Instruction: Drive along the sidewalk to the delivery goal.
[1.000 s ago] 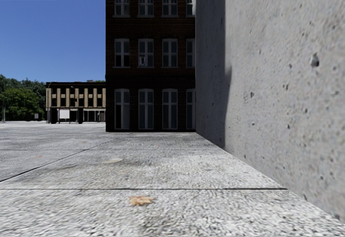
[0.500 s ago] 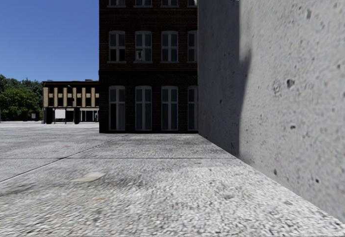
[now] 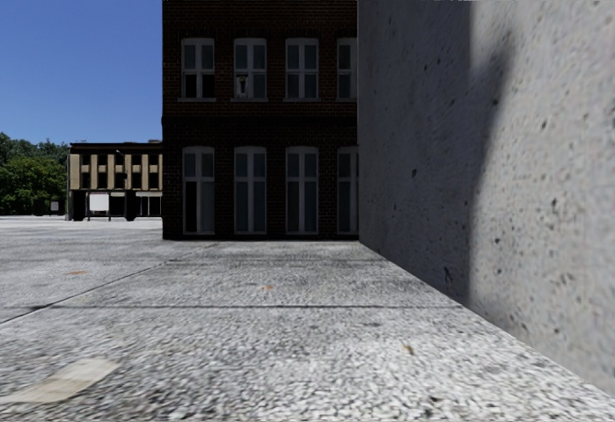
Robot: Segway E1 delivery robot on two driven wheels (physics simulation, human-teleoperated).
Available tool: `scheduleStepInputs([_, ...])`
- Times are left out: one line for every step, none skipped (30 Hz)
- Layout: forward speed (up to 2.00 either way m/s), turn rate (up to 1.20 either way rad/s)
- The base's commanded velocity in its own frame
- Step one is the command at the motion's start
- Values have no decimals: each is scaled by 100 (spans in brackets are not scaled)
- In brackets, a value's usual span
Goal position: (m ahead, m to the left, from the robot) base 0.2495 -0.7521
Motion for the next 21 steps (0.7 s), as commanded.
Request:
scheduleStepInputs([169, 0])
scheduleStepInputs([162, 0])
scheduleStepInputs([155, 0])
scheduleStepInputs([147, 0])
scheduleStepInputs([137, 0])
scheduleStepInputs([129, 0])
scheduleStepInputs([116, 0])
scheduleStepInputs([104, 0])
scheduleStepInputs([87, 0])
scheduleStepInputs([87, 0])
scheduleStepInputs([72, 0])
scheduleStepInputs([63, 0])
scheduleStepInputs([58, 0])
scheduleStepInputs([52, 0])
scheduleStepInputs([45, 0])
scheduleStepInputs([38, 0])
scheduleStepInputs([29, 0])
scheduleStepInputs([29, 0])
scheduleStepInputs([15, 0])
scheduleStepInputs([0, 0])
scheduleStepInputs([0, 0])
